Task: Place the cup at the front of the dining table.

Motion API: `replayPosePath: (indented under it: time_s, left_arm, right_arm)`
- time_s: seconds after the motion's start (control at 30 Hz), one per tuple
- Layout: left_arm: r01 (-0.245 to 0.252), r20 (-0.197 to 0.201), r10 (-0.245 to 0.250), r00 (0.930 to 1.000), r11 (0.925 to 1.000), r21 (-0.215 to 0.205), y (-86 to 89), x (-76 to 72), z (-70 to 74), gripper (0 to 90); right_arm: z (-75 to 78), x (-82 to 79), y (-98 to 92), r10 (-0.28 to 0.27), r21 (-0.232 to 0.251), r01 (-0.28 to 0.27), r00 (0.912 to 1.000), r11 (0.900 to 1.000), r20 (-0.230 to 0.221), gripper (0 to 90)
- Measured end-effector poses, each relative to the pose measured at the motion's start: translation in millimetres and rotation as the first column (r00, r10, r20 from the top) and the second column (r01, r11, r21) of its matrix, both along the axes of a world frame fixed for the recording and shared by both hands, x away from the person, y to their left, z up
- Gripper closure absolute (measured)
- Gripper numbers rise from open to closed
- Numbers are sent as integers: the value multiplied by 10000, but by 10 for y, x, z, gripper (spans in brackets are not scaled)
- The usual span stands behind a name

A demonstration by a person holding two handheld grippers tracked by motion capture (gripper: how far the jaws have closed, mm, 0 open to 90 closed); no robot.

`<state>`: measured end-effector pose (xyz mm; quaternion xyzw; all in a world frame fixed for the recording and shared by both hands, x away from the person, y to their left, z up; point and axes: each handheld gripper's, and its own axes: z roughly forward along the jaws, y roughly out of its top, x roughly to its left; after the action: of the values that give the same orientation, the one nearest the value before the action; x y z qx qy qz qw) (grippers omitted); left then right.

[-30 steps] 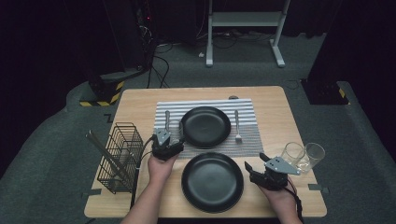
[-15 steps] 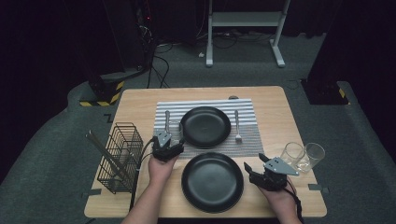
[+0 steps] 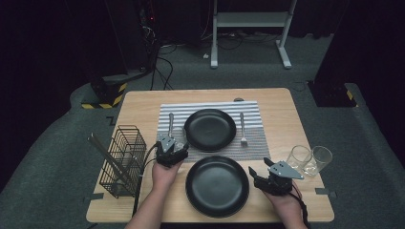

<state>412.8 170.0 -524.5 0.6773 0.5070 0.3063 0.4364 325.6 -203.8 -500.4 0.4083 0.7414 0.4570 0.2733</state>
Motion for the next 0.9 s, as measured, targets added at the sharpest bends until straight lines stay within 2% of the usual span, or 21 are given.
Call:
replayPosePath:
  time_s: [0.33,0.47,0.6,0.67,0.83,0.9]
  left_arm:
    - [-176,-557,198,9982,9990,399,16,-45,37,195]
    - [-284,-757,315,9966,9987,418,14,-85,76,187]
    - [-238,-927,296,9953,9977,633,-1,-134,105,178]
    - [-274,-1041,339,9940,9976,637,-6,-164,131,184]
    - [-173,-948,233,9952,9979,629,-14,-250,202,246]
    - [-115,-944,160,9954,9988,484,-10,-294,227,263]
  right_arm:
    - [-10,-1,-8,-10,-11,10,10000,10000,-5,312]
    - [-13,-2,-4,-5,-9,5,10000,10000,-21,312]
    - [-16,-5,-7,-6,21,6,10000,10000,-54,313]
    - [-17,-3,-13,5,40,-5,10000,10000,-67,314]
    - [-19,-5,-38,-25,101,26,10000,9999,-97,319]
    - [-23,-3,-49,-35,113,36,9999,9999,-105,321]
